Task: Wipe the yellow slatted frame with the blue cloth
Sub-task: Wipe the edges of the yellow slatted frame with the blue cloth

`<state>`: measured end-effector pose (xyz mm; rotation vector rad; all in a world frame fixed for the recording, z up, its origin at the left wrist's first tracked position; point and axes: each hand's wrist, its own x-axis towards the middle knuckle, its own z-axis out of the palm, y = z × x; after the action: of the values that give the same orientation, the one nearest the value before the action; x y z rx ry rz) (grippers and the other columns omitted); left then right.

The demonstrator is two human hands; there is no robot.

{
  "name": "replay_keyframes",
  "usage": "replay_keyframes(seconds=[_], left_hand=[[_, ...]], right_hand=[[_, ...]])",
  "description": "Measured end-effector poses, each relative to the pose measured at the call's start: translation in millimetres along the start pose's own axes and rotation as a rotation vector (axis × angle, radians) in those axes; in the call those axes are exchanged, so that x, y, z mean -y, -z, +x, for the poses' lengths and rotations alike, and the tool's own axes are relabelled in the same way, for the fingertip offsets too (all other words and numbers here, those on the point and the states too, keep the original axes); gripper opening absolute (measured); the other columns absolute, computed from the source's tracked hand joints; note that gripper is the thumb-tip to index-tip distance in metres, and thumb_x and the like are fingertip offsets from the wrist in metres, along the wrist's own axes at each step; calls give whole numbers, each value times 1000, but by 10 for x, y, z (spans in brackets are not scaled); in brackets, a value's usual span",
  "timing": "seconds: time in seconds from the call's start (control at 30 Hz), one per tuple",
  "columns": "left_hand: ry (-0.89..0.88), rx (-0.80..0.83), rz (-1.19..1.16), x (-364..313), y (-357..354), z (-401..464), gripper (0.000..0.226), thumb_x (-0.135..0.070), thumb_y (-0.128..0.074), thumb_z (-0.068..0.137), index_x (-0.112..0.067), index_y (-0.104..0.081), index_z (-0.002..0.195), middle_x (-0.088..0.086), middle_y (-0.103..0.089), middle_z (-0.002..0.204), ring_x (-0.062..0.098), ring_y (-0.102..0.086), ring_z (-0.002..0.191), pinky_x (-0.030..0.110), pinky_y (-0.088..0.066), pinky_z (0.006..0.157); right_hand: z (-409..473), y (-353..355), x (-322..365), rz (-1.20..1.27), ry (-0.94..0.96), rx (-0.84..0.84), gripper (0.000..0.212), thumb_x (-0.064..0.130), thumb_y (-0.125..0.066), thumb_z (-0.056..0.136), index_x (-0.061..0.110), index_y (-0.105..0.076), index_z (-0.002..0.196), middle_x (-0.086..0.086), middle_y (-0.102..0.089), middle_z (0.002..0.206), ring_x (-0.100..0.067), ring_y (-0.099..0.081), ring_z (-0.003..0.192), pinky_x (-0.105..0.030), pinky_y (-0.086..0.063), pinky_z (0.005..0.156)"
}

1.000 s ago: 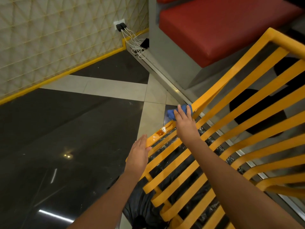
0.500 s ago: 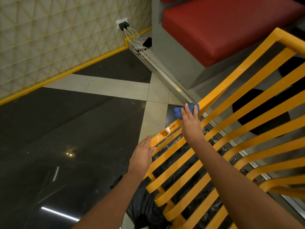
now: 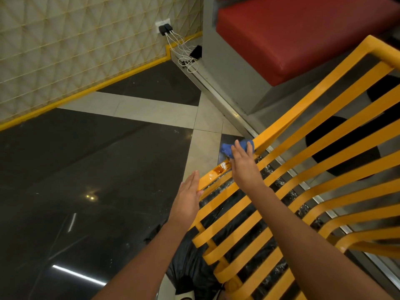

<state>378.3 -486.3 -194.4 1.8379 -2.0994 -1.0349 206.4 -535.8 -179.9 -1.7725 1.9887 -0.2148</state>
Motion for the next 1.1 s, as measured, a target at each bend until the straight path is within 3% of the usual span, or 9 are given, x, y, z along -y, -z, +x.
replay_keyframes(seconds=[0.17, 0.33, 0.47, 0.6, 0.7, 0.8, 0.97, 1.1], left_hand=[[51, 13, -20, -8, 1, -3, 59, -25, -34, 100, -18, -2, 149, -2, -7, 157, 13, -4, 143, 29, -12, 114], [91, 24, -33, -7, -6, 4, 60, -28, -36, 100, -17, -3, 149, 0, -8, 157, 16, -6, 143, 31, -17, 113], [100, 24, -14, 0, -9, 11, 60, -26, -36, 100, -17, -3, 149, 0, -9, 157, 14, -8, 143, 33, -21, 113], [85, 21, 10, -3, -7, 12, 59, -26, -35, 100, -16, -3, 149, 1, -9, 157, 16, -8, 143, 32, -20, 113], [86, 24, 8, 5, -11, 11, 59, -25, -35, 100, -16, -3, 149, 1, -10, 157, 16, -8, 143, 32, -18, 113], [86, 43, 19, 7, 3, 17, 59, -26, -34, 100, -16, -2, 149, 1, -9, 157, 16, -7, 143, 32, -18, 113], [63, 94, 22, 44, 36, 21, 60, -21, -35, 100, -14, 1, 149, 1, -5, 157, 13, -3, 144, 32, -17, 114], [72, 75, 25, 81, 38, -27, 60, -19, -35, 100, -14, 0, 149, 2, -7, 157, 14, -5, 144, 33, -19, 113]], right_hand=[[-206, -96, 176, -119, 103, 91, 56, 30, -32, 102, 8, -12, 149, -7, -4, 159, -33, 13, 144, -48, -13, 119], [-173, -90, 46, -257, 175, 184, 88, 42, -54, 89, 8, -1, 150, -9, 7, 159, -36, 19, 142, -51, -10, 118], [-166, -202, 81, -443, 167, 131, 85, 23, -57, 91, 9, 4, 149, -13, 7, 159, -41, 17, 142, -52, -16, 117], [-176, -11, 23, -265, 200, 168, 78, 0, -49, 92, 13, 2, 150, -6, 10, 159, -34, 18, 142, -44, -27, 115], [-121, 135, 8, -82, 139, 179, 70, -3, -46, 93, 13, -7, 149, -7, 5, 159, -28, 13, 145, -46, -15, 119], [-148, 29, 128, -166, 88, 125, 67, -4, -46, 92, 11, -12, 148, -12, 5, 159, -33, 14, 144, -45, -2, 117], [-445, -240, 379, -373, 157, 104, 82, -7, -49, 89, 6, 5, 149, -15, 15, 157, -38, 18, 142, -45, -2, 117], [-367, -102, 278, -404, 180, 109, 81, -8, -50, 88, 4, 4, 148, -16, 13, 157, -36, 16, 143, -43, -5, 118]])
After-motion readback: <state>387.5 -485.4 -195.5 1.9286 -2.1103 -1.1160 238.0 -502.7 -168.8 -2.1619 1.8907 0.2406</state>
